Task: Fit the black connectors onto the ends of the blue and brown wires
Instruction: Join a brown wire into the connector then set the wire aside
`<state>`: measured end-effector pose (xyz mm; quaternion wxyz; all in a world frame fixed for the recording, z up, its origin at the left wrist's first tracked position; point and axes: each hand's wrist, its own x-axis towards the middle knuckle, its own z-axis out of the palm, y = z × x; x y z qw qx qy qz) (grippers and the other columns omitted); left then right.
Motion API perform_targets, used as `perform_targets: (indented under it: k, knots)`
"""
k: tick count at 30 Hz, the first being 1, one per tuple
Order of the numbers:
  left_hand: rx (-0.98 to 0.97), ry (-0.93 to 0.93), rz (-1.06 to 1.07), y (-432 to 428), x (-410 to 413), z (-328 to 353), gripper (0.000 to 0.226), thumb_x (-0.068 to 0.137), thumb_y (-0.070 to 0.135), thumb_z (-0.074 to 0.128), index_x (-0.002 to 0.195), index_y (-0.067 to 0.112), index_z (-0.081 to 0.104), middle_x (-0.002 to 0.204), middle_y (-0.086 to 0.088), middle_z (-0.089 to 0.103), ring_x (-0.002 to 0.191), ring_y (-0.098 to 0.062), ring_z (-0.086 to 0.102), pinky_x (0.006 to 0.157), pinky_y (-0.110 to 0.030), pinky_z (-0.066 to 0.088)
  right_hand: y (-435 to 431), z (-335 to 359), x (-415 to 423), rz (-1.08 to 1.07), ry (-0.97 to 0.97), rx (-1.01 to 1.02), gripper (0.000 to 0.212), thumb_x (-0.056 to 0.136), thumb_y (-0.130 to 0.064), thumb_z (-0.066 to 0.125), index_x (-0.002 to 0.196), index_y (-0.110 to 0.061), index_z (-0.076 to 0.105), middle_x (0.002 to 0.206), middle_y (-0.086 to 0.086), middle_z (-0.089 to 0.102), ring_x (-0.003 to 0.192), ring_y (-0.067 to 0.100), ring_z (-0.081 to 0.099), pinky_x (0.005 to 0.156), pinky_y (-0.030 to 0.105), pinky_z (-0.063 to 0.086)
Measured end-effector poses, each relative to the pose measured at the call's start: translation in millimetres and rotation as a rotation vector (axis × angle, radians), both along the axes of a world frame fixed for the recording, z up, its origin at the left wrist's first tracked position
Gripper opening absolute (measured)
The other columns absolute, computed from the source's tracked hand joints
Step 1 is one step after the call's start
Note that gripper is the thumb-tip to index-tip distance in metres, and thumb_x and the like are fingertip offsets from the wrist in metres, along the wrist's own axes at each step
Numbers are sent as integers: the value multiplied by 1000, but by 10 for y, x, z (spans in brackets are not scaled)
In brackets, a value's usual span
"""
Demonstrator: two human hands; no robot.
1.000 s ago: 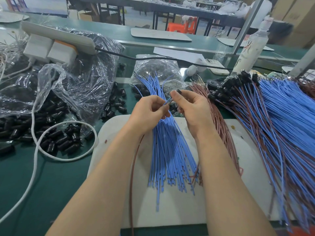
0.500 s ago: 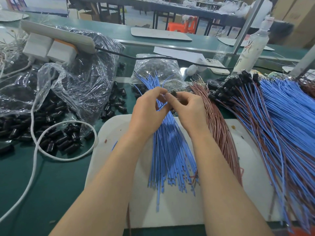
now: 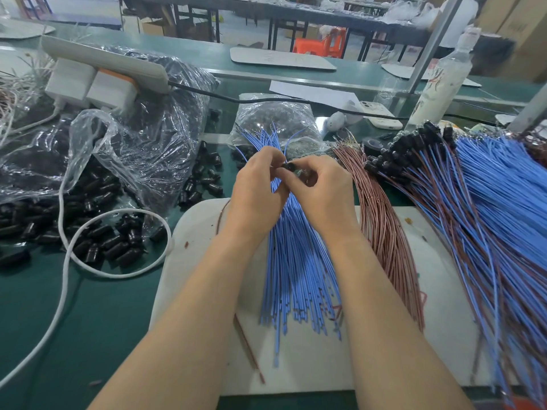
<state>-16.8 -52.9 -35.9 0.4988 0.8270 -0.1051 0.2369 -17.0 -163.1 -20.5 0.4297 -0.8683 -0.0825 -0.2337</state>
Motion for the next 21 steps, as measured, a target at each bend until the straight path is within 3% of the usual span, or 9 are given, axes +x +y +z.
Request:
perform_targets:
  k: [6, 11, 17, 21]
  knots:
    - [-1, -51, 31, 18, -9, 6, 20, 79, -6, 56, 93, 8, 57, 88, -1, 62, 81, -23, 60, 75, -40, 50, 41, 6, -23, 32, -27, -19, 28, 78, -39, 75, 92, -15, 72, 79, -7, 54, 70, 4, 50, 71, 20, 41]
    - [12, -38, 52, 1, -2, -1, 20, 80, -5, 61, 97, 6, 62, 92, 0, 60, 84, -21, 61, 77, -32, 51, 48, 19, -29, -2, -52, -14, 29, 78, -42, 74, 86, -15, 70, 80, -5, 57, 72, 9, 52, 70, 22, 42]
    - [70, -40, 111, 48, 18, -13, 14, 82, -1, 56, 82, 6, 68, 70, -3, 65, 68, -22, 59, 64, -38, 48, 41, 41, -54, 45, -21, 5, 28, 77, -40, 76, 86, -14, 70, 81, -4, 57, 74, 12, 53, 74, 28, 47]
    - [90, -39, 130, 63, 21, -17, 14, 84, 2, 57, 82, 7, 70, 62, 0, 61, 59, -18, 53, 58, -30, 44, 21, 39, -58, 68, -26, -21, 26, 77, -37, 76, 89, -15, 69, 83, 0, 59, 73, 10, 53, 74, 28, 48]
